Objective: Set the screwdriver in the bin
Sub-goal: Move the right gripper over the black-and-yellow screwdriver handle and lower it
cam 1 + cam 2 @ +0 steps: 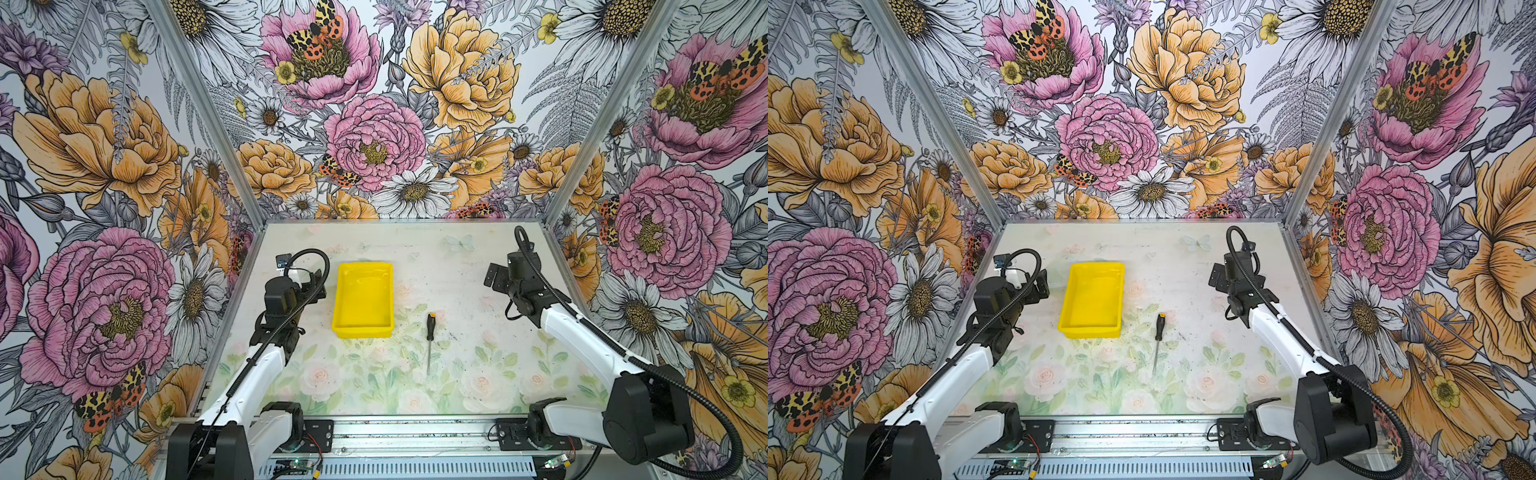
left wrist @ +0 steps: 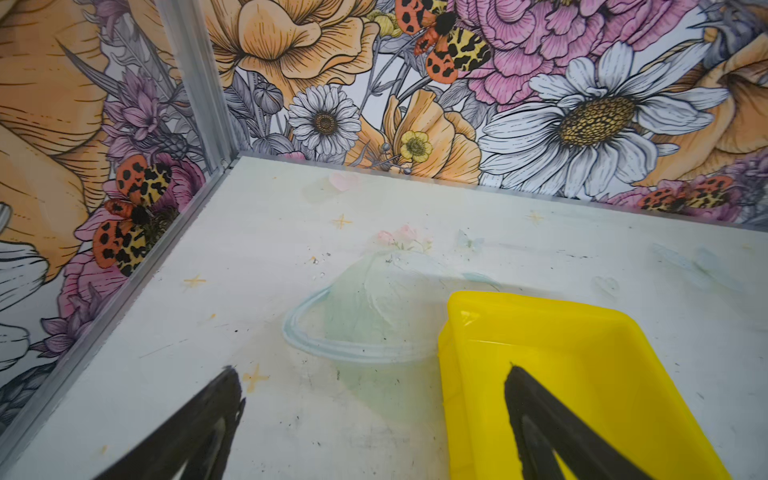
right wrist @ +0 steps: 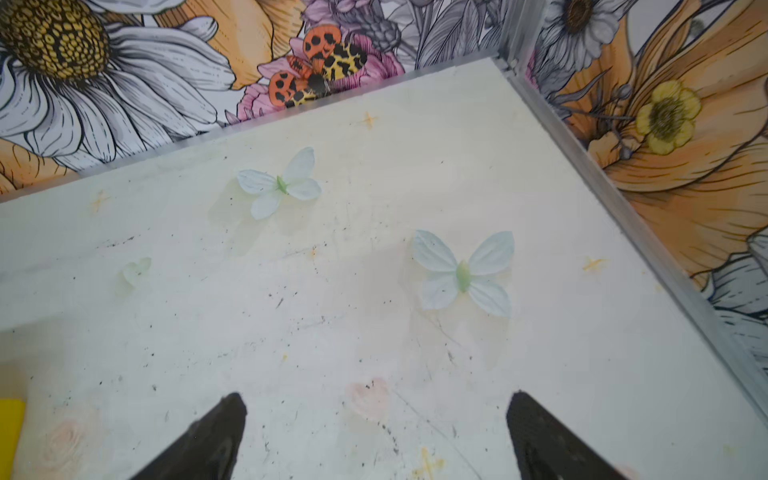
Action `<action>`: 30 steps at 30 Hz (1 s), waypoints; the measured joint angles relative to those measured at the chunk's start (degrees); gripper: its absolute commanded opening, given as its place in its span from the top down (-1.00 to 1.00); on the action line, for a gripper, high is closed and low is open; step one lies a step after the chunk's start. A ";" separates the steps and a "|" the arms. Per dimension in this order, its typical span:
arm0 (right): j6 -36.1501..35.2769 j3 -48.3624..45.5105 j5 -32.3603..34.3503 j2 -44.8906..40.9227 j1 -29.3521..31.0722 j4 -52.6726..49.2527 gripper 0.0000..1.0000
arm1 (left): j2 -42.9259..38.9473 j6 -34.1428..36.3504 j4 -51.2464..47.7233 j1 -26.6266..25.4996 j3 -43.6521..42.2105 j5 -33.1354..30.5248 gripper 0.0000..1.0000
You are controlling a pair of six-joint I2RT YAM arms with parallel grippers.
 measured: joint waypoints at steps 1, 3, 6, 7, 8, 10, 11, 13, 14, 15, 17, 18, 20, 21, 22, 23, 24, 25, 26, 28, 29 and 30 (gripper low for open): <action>0.76 0.37 -0.85 1.22 0.79 -1.36 -0.99 | -0.72 -0.72 -0.94 -0.31 0.00 1.29 -0.97; 2.10 0.94 -2.45 3.58 2.38 -3.43 -0.99 | -1.99 -1.97 -2.75 -1.20 0.00 3.54 -0.97; 4.26 1.42 -4.90 6.45 5.18 -5.49 -0.99 | -4.00 -3.15 -5.22 -2.93 0.00 5.68 -0.97; 5.14 1.60 -5.77 7.30 6.21 -6.08 -0.99 | -4.79 -3.30 -6.05 -3.78 0.00 5.86 -0.97; 6.23 1.86 -6.86 8.09 7.21 -6.64 -0.99 | -5.46 -3.30 -6.73 -4.59 0.00 5.88 -0.97; 7.87 2.36 -8.79 9.27 9.09 -7.37 -0.99 | -6.67 -3.30 -8.07 -5.97 0.00 5.84 -0.97; 8.52 2.75 -9.70 9.86 10.14 -7.80 -0.99 | -7.15 -3.30 -8.66 -6.51 0.00 5.84 -0.97; 9.05 3.98 -11.15 11.26 11.98 -8.74 -0.99 | -7.89 -3.30 -9.51 -6.82 0.00 5.81 -0.97; 9.07 4.66 -11.76 12.00 12.81 -8.96 -0.99 | -8.26 -3.32 -9.94 -6.82 0.00 5.81 -0.97; 9.07 5.11 -12.28 12.52 13.31 -9.16 -0.98 | -8.57 -3.34 -10.34 -6.82 0.00 5.77 -0.97; 9.11 5.84 -13.05 13.53 14.64 -9.22 -0.95 | -9.29 -3.61 -11.32 -6.82 0.00 5.60 -0.97; 9.25 5.97 -13.16 13.99 15.06 -9.20 -0.94 | -9.64 -3.74 -11.74 -6.82 0.00 5.55 -0.97; 9.53 6.25 -13.25 15.26 15.78 -9.40 -0.90 | -10.49 -4.22 -12.44 -6.82 -0.02 5.31 -0.97; 9.66 6.47 -13.20 15.91 16.15 -9.62 -0.89 | -10.88 -4.26 -12.70 -6.82 -0.02 5.16 -0.97; 9.88 6.67 -13.20 16.61 16.65 -9.75 -0.87 | -11.28 -4.42 -12.98 -6.82 -0.02 5.07 -0.97; 9.99 6.82 -13.14 17.05 17.05 -9.90 -0.87 | -11.58 -4.57 -13.29 -6.82 -0.02 4.94 -0.97; 10.21 7.08 -12.96 17.53 17.53 -10.16 -0.85 | -11.98 -4.63 -13.64 -6.82 -0.02 4.79 -0.97; 10.45 7.48 -12.85 18.01 18.18 -10.43 -0.84 | -12.31 -4.63 -13.86 -6.82 -0.02 4.68 -0.97; 10.56 7.89 -12.76 18.53 18.84 -10.54 -0.83 | -12.59 -4.63 -14.01 -6.82 -0.02 4.52 -0.97; 10.82 9.05 -12.70 20.02 20.63 -10.47 -0.81 | -13.22 -4.68 -14.43 -6.82 -0.02 4.11 -0.97; 10.95 9.57 -12.68 20.79 21.42 -10.47 -0.77 | -13.53 -4.76 -14.62 -6.95 -0.02 3.89 -0.97; 11.04 10.05 -12.57 21.66 22.27 -10.47 -0.74 | -13.86 -4.87 -14.80 -7.10 -0.04 3.67 -0.97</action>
